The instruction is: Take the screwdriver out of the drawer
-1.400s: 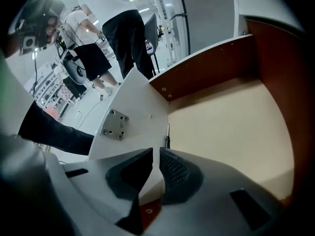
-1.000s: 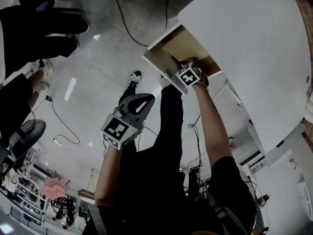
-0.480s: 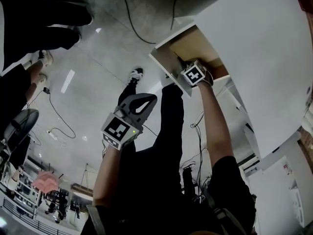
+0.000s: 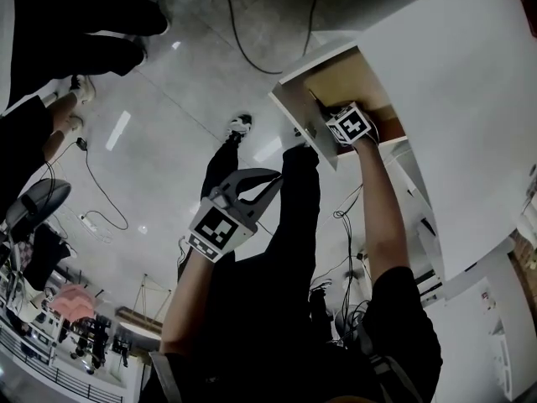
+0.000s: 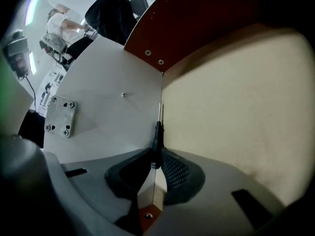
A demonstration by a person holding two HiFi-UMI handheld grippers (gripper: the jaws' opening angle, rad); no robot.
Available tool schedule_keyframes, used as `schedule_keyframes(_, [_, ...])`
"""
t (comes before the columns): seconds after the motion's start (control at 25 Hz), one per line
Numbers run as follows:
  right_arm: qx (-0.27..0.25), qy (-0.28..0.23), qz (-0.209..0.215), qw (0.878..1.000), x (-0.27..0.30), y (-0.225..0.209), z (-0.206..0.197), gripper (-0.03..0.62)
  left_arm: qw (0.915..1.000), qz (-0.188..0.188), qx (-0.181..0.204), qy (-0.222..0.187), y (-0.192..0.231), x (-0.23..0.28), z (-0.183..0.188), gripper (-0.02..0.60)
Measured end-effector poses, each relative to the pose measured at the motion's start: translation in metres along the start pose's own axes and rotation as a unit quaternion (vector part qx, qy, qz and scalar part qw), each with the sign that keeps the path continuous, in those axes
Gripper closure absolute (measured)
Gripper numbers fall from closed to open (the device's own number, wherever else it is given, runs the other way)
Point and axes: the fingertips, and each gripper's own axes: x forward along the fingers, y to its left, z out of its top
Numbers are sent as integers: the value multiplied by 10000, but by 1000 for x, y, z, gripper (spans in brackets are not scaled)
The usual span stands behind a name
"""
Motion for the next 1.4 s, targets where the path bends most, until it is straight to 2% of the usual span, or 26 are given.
schedule_keyframes(0.2, [191,-67,-57,9998,-1,-4,-7,479,9999,14,-92,-54,-4,7,-1,565])
schedule_keyframes(0.36, [83,-53,-222,9997,1,2,-3,482,9998,49,-144,-95,1,-1,1,565])
schedule_keyframes(0.48, [-54,-30,-286,9996,-1,6,-1,482,9999,81,-99,-101,5,-8,6,565])
schedule_keyframes(0.68, [8,-190,-329,9993,-14,18,-3,482,9998,146,52,-107,3,-18,20,565])
schedule_keyframes(0.92, [81,-534,-510,9972,-50,33,5,482,9997,114,180,-95,-5,-24,37,565])
schedule_keyframes(1.08, [234,-763,-520,9954,-75,59,0,482,9997,69,235,-29,-23,-28,42,565])
schedule_keyframes(1.4, [505,-1176,-699,9893,-134,94,-6,482,9981,-104,604,19,-55,-39,66,565])
